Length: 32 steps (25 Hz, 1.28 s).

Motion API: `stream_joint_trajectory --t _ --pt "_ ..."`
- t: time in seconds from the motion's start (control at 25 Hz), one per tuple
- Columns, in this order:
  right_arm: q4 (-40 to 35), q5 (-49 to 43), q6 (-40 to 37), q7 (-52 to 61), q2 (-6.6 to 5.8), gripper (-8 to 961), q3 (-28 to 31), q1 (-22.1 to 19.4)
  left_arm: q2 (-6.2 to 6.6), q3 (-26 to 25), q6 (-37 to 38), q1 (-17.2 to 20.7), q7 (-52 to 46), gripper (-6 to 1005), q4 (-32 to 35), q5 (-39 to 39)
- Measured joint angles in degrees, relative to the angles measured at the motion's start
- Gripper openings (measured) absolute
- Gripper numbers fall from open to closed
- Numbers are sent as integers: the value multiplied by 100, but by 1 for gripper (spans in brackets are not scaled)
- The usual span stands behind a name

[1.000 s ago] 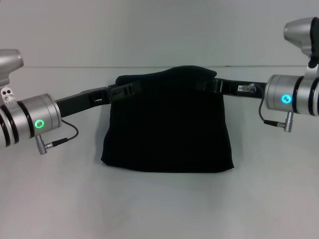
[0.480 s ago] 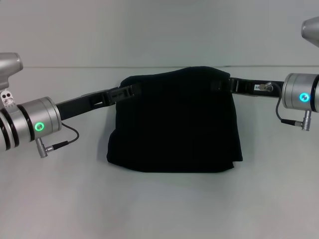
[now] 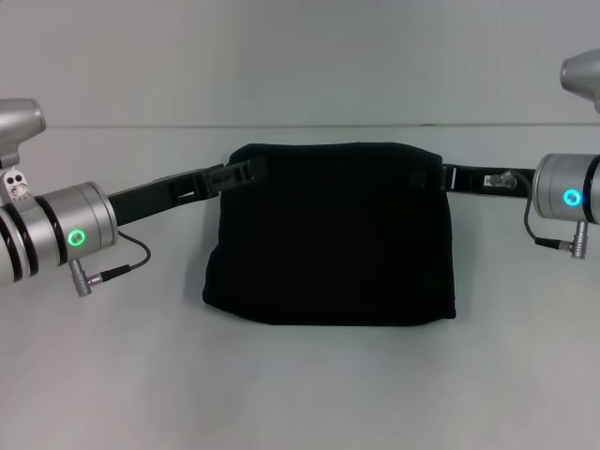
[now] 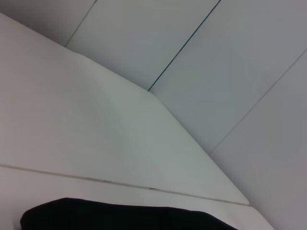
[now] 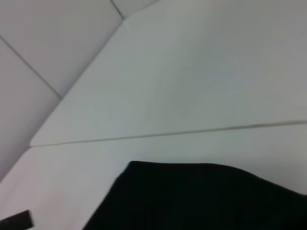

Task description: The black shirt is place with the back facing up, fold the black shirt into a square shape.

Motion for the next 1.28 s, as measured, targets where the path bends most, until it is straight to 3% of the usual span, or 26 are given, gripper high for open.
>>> stream_joint_trajectory --t 0.4,0.52,0.64,0.84,1.0,1.28 --pt "155 0 471 42 0 179 -32 -104 6 38 -181 -54 1 949 -19 0" --pt "136 0 552 173 -60 193 -33 -174 16 36 -193 -80 1 948 -12 0" --pt "110 0 506 366 -195 398 -33 -225 35 32 -311 -125 -10 948 -15 1" --pt "69 0 -15 579 -460 637 -29 -250 56 158 -878 -240 -458 948 -22 11" --pt "-293 6 -467 570 -558 637 4 -368 69 419 -1536 -334 -937 948 -39 62" --pt "-921 33 -815 534 -552 636 41 -652 68 709 -2400 -640 -1544 948 -401 373"
